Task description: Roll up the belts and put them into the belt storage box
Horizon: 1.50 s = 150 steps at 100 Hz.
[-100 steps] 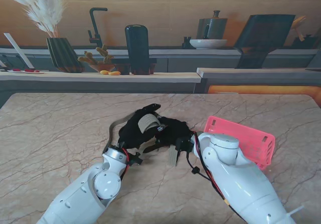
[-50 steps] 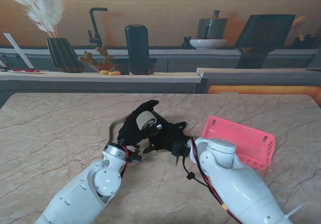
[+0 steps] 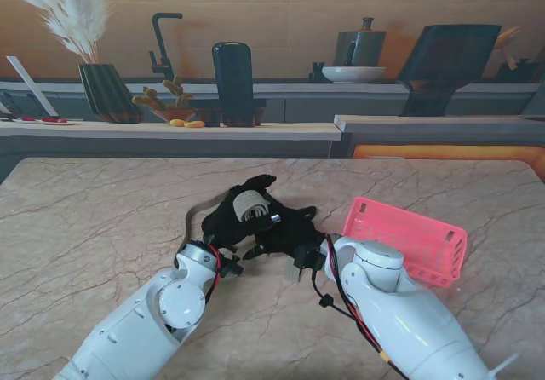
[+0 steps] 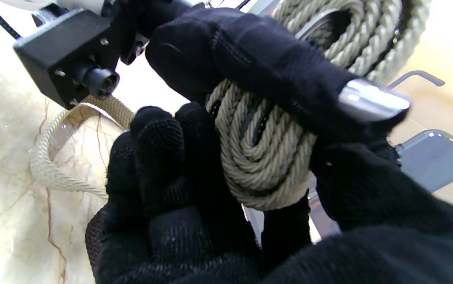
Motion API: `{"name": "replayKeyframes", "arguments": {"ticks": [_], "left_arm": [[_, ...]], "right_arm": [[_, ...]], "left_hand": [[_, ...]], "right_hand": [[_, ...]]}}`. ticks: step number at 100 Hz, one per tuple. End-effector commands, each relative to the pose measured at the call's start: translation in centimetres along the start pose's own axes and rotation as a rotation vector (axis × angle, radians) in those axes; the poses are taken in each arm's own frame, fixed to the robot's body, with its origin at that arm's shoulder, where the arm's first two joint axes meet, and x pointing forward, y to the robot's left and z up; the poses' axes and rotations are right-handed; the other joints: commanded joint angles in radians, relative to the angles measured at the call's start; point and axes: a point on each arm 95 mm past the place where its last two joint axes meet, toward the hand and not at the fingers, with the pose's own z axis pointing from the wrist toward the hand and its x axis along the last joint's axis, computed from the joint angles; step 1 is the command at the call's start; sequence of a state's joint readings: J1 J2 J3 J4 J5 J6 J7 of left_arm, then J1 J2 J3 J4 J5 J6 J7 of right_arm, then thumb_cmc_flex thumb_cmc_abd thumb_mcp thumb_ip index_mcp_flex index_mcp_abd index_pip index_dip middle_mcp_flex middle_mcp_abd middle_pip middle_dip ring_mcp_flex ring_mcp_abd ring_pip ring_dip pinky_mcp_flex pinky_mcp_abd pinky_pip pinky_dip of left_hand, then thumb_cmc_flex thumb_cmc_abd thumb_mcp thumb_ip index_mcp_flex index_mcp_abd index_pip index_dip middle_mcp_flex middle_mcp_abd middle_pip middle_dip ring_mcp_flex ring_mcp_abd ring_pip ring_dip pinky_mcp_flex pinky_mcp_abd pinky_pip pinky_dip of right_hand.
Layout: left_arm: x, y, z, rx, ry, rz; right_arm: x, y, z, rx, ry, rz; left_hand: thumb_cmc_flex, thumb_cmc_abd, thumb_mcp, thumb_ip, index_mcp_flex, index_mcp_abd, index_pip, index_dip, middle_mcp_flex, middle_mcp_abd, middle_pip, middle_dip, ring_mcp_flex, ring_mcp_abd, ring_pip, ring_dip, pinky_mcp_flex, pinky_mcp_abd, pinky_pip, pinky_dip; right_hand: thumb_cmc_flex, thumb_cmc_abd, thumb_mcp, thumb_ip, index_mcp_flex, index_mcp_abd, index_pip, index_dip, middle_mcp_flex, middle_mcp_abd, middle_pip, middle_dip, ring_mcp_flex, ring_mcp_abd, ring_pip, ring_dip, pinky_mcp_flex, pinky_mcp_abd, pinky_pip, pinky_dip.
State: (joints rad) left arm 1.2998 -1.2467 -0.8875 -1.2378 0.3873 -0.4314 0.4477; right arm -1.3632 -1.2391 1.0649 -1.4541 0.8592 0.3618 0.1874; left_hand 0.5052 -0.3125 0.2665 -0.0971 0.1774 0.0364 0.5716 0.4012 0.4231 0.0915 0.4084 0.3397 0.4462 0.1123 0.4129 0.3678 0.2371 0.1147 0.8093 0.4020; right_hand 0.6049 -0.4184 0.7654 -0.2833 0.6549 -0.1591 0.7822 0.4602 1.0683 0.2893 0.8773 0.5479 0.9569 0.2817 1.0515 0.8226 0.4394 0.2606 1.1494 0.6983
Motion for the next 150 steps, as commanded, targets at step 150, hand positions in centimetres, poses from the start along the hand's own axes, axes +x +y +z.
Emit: {"name": "replayKeyframes", "arguments": {"ticks": [150], "left_arm": [[1.2,-0.1,-0.9,0.166,-0.212,-0.242]], "right_arm": [[2.3,0.7,-2.4,-0.474,0.302,-0.988]], "left_hand": [[0.704,0.207,-0.280,0.049,0.223,-0.045,0.478,0.139,0.487,-0.093,0.426,0.288,0.381,0.004,0.391,0.247,0.135,0.059,0.295,0.115]], "right_hand": [[-0.096,-0.255,0.129,0.209,-0.281,0.173,-0.244,0.143,-0.535,-0.080,-0.227,-0.148,-0.370,-0.135,-0.556,-0.334,-0.129,-0.093,-0.331,-0.131]]}}
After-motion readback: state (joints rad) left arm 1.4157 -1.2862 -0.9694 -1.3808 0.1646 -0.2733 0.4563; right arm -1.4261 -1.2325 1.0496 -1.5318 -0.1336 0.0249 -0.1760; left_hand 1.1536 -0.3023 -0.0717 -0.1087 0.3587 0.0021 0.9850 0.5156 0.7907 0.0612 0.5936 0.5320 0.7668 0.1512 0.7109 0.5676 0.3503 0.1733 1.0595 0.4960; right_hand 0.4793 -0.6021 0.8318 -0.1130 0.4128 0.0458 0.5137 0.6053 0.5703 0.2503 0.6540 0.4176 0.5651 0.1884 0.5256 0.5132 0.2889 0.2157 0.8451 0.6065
